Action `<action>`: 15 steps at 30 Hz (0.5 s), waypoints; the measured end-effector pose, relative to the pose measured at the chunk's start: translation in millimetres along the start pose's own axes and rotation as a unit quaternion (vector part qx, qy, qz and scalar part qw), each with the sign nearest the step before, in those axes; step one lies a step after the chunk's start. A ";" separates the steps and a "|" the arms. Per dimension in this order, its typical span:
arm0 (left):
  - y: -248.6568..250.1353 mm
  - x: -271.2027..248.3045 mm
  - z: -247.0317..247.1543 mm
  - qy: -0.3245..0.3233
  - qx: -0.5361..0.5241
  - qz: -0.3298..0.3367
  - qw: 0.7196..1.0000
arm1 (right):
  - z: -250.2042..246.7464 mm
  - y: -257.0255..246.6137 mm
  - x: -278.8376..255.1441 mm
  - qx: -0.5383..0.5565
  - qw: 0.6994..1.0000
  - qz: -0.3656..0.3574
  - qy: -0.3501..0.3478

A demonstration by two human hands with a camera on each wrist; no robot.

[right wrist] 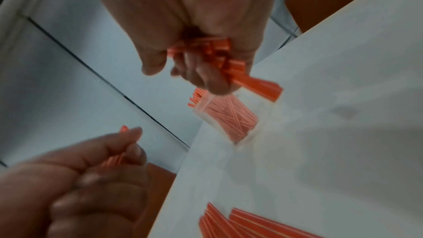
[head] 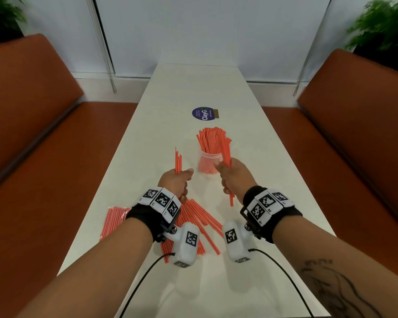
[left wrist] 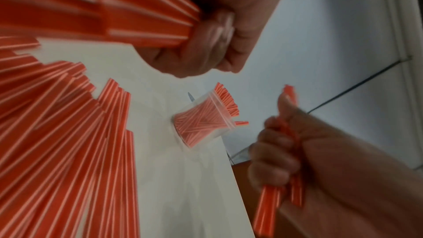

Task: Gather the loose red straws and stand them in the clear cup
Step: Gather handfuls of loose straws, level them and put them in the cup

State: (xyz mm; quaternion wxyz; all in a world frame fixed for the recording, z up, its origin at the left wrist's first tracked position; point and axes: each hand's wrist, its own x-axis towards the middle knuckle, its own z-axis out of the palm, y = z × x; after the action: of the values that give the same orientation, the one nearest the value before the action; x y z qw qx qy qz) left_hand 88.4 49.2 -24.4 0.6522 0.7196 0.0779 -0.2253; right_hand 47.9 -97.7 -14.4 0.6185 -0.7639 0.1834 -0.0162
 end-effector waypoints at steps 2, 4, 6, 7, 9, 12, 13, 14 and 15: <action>1.4 -1.3 5.8 -0.013 0.000 -0.003 1.000 | -6.8 -6.2 -0.3 0.067 0.996 -0.010 0.055; 1.9 -2.9 12.8 -0.032 -0.002 -0.016 0.999 | -11.5 -12.5 -0.3 0.154 0.983 -0.008 0.097; 0.9 -4.8 20.0 -0.056 0.007 -0.040 0.998 | -13.7 -19.3 -1.1 0.224 0.967 -0.011 0.118; 0.7 -6.3 24.0 -0.076 0.005 -0.055 0.996 | -13.4 -22.6 -2.5 0.244 0.962 -0.020 0.121; 1.3 -8.3 32.2 -0.126 -0.012 -0.085 0.988 | -9.8 -27.8 -5.2 0.254 0.959 -0.047 0.114; 6.3 -9.6 42.0 -0.182 -0.016 -0.110 0.977 | -0.2 -28.3 -10.8 0.196 0.971 -0.089 0.105; 7.8 -9.1 42.9 -0.195 -0.013 -0.113 0.974 | 1.5 -27.0 -12.9 0.178 0.974 -0.097 0.100; 8.7 -8.3 42.4 -0.209 -0.011 -0.114 0.971 | 2.0 -25.9 -15.3 0.170 0.976 -0.098 0.092; 10.0 -8.3 41.0 -0.223 -0.009 -0.115 0.968 | 1.5 -25.5 -17.6 0.169 0.978 -0.091 0.080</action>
State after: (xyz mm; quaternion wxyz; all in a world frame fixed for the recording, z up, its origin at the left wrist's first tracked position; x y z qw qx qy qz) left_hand 76.0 9.4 -13.8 0.6291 0.6316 0.0140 -0.4529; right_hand 38.4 -86.8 13.1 0.7181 -0.6580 0.1562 -0.1643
